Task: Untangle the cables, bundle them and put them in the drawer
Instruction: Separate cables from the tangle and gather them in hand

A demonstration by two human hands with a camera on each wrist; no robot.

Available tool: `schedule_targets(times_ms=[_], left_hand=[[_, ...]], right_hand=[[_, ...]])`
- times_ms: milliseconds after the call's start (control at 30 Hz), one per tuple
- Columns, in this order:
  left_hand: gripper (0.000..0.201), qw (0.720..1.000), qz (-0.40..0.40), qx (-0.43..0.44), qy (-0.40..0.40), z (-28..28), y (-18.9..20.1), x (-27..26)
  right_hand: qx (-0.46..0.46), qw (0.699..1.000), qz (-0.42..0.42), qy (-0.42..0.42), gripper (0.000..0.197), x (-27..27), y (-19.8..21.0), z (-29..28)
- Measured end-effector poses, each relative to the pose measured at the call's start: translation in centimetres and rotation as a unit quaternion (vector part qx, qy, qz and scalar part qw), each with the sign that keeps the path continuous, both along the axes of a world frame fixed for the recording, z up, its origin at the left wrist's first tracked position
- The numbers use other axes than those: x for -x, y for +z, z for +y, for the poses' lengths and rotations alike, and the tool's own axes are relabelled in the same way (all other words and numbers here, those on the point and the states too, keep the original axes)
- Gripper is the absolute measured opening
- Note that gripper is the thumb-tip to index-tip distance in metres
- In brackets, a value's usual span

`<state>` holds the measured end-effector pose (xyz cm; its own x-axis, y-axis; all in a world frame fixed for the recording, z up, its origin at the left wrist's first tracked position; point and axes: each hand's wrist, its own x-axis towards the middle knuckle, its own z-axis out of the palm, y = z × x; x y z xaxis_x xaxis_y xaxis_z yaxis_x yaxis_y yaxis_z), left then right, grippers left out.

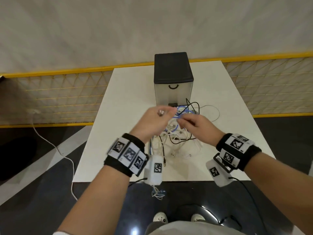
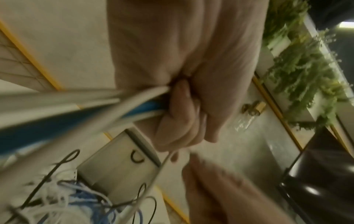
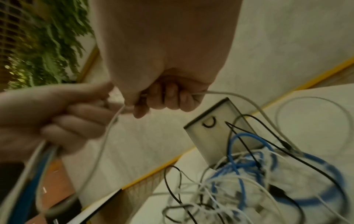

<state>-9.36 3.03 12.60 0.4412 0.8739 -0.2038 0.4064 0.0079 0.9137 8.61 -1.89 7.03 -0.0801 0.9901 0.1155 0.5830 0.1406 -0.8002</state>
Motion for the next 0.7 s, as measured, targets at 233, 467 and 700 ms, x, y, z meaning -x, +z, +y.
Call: schedule_targets(times_ms=[233,467,700], left_hand=[[0.035,0.985,0.005,-0.100,0.141,0.8,0.5,0.5],[0.034,0.947,0.031,-0.250,0.199,1.5,0.4,2.0],[0.026,0.971,0.053,-0.233,0.027,-0.2,0.0,-1.8]], right_hand=[[0.005,0.999,-0.043,0.012,0.029,-2.2,0.4,0.1],[-0.009,0.999,-0.052,0.007,0.024,-2.9,0.6,0.1],[-0.075,0.995,-0.053,0.046,0.023,-1.2,3.2,2.3]])
